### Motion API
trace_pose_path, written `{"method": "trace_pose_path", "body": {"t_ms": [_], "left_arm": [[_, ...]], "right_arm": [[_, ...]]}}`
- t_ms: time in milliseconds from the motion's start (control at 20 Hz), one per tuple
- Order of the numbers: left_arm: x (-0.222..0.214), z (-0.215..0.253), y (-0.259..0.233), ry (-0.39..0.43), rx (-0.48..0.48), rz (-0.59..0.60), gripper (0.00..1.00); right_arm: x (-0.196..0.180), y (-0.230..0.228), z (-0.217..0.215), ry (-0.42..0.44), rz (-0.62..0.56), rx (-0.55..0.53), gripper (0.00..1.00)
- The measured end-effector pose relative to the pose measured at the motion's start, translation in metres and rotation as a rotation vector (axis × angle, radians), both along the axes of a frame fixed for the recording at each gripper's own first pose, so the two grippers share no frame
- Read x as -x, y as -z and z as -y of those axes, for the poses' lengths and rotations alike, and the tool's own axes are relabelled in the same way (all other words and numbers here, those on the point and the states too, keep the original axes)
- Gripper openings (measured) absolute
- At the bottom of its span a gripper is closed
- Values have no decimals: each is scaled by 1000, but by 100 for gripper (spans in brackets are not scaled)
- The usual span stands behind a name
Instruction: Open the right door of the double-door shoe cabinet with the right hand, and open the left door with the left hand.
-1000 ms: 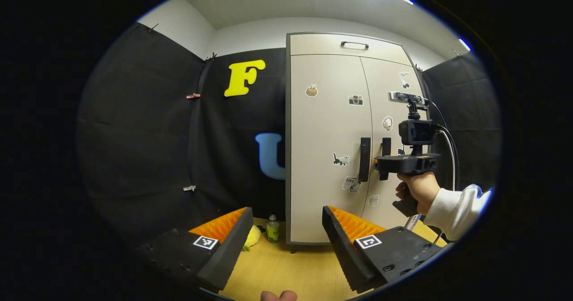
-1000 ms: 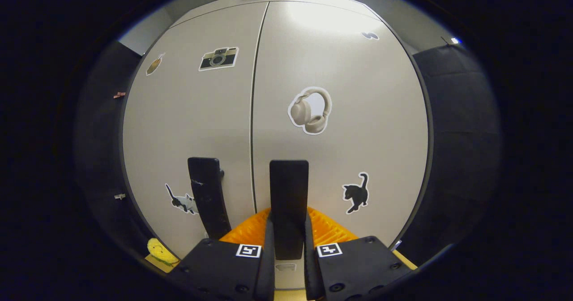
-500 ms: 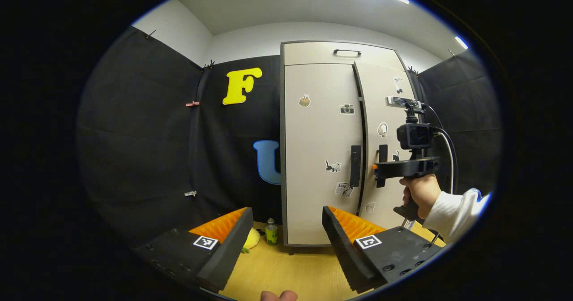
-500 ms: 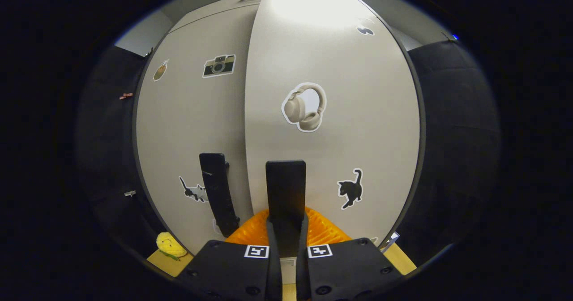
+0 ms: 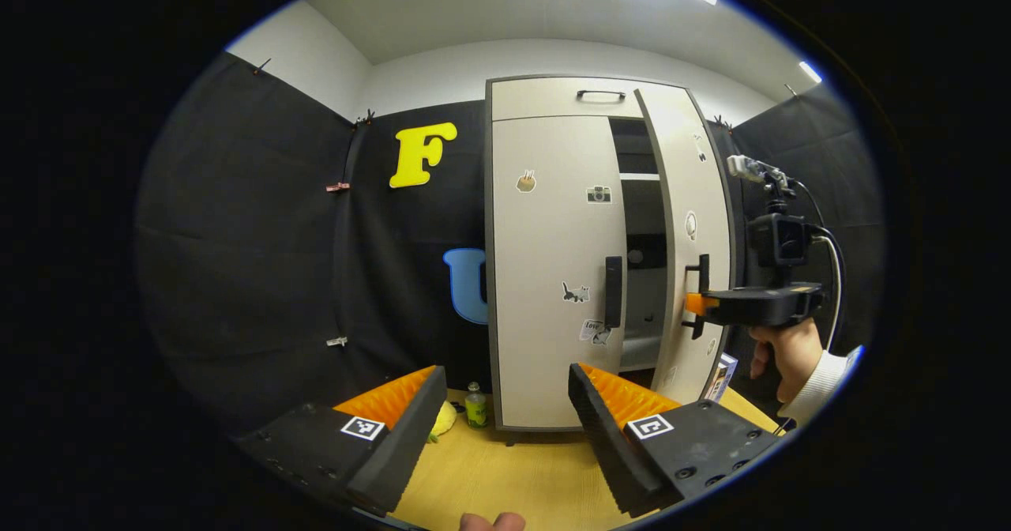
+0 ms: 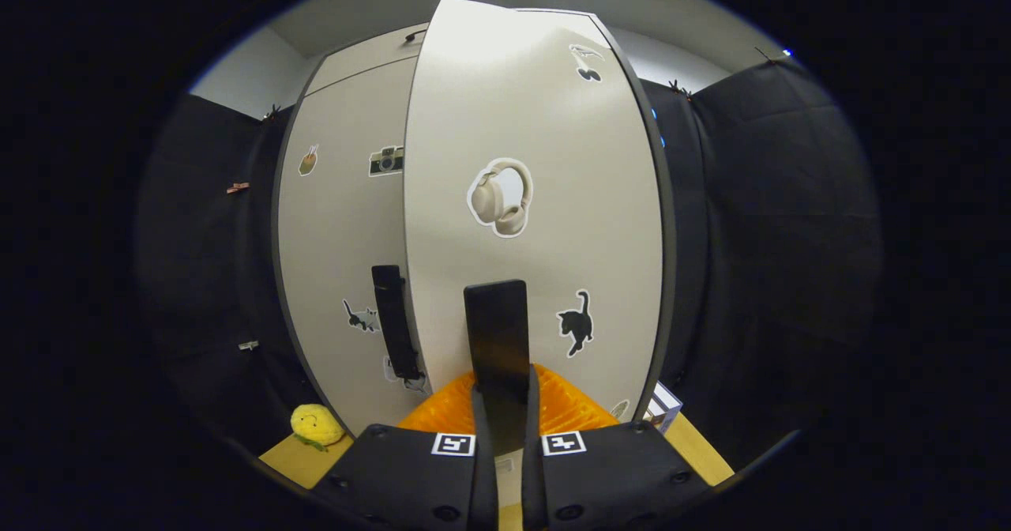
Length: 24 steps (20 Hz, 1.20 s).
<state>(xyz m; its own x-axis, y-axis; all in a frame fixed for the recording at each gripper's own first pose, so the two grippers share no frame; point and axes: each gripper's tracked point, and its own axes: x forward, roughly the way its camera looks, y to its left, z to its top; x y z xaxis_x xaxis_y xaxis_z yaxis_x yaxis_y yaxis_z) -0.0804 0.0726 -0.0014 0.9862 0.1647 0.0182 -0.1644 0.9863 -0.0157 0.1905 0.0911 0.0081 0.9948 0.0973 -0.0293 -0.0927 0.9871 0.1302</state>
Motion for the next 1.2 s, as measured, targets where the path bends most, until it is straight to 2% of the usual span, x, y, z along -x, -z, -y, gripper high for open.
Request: {"method": "trace_pose_path", "body": {"t_ms": [250, 500, 700, 1100, 1200], "left_arm": [[-2, 12, -2, 21, -8, 2, 96], [-15, 37, -3, 69, -10, 3, 96], [-30, 62, -3, 122, -16, -5, 96], [-52, 110, -9, 191, -31, -8, 96], [-56, 118, -11, 197, -34, -7, 96]], "right_arm": [[14, 0, 17, 2, -2, 1, 16], [31, 0, 53, 35, 2, 41, 15], [47, 0, 90, 19, 5, 0, 13], [46, -8, 158, 53, 52, 23, 11], [44, -12, 179, 89, 66, 30, 6]]}}
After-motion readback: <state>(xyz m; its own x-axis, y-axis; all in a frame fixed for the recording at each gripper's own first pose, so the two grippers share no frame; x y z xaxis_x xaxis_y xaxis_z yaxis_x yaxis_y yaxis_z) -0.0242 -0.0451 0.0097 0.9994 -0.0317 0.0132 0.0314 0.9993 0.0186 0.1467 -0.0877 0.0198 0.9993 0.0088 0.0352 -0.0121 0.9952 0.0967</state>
